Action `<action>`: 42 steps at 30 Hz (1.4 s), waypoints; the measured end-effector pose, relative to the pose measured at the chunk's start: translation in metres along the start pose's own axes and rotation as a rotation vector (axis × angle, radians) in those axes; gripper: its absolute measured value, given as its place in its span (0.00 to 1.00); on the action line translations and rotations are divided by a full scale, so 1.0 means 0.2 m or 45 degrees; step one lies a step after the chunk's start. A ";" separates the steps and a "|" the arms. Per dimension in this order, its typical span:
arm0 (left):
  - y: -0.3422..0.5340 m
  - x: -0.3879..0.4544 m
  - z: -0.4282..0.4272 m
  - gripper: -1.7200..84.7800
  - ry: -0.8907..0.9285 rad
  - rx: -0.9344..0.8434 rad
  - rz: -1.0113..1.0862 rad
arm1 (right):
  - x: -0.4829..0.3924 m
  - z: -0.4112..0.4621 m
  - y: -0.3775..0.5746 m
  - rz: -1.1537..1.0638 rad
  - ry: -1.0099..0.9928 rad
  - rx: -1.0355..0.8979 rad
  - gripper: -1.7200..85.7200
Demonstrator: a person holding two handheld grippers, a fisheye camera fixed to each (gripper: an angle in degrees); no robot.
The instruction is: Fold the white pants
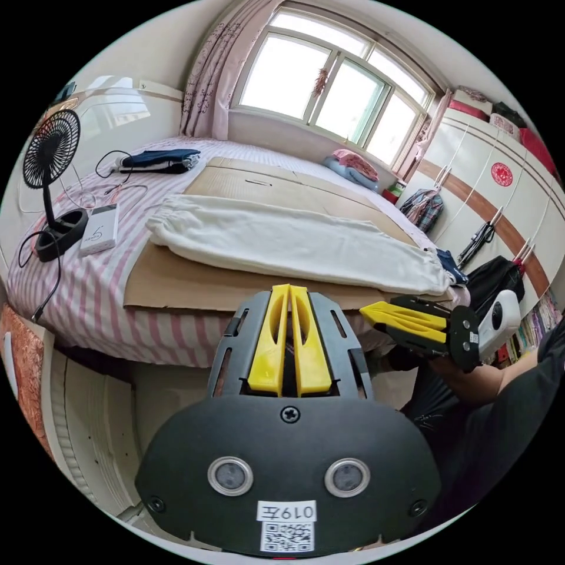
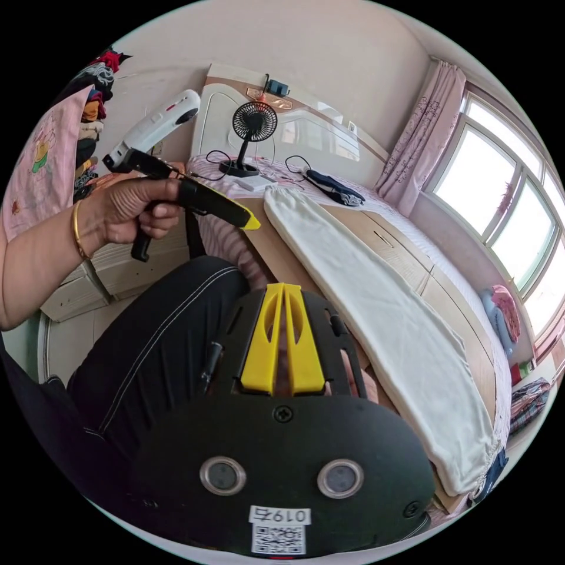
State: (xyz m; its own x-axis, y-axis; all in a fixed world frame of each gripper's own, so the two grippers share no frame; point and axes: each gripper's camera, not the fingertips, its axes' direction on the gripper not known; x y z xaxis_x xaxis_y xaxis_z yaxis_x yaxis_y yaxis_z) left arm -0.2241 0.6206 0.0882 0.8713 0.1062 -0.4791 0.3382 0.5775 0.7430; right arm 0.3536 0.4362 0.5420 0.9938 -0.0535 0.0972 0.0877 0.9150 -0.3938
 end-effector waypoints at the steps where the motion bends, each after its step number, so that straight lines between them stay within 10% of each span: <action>1: 0.02 0.00 -0.01 0.03 -0.028 -0.002 0.020 | -0.03 0.02 0.00 -0.002 -0.003 0.003 0.01; 11: 0.10 0.10 -0.07 0.03 -0.152 0.127 0.376 | -0.18 0.14 -0.05 -0.009 0.015 0.019 0.01; 19: 0.21 -0.32 -0.09 0.05 -0.340 0.135 -0.121 | -0.32 0.33 -0.20 -0.038 0.198 0.065 0.03; 42: 0.50 -1.64 0.22 0.14 0.337 0.113 -1.071 | -0.93 1.44 -1.13 -0.709 0.234 -0.201 0.11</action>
State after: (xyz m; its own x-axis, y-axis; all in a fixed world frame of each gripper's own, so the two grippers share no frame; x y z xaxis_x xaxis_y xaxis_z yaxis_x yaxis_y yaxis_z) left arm -0.4611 0.6087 0.3412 0.2143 -0.1350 -0.9674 0.8657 0.4848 0.1241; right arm 0.1295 0.3555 0.8763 0.7900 -0.5880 0.1735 0.5927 0.6602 -0.4613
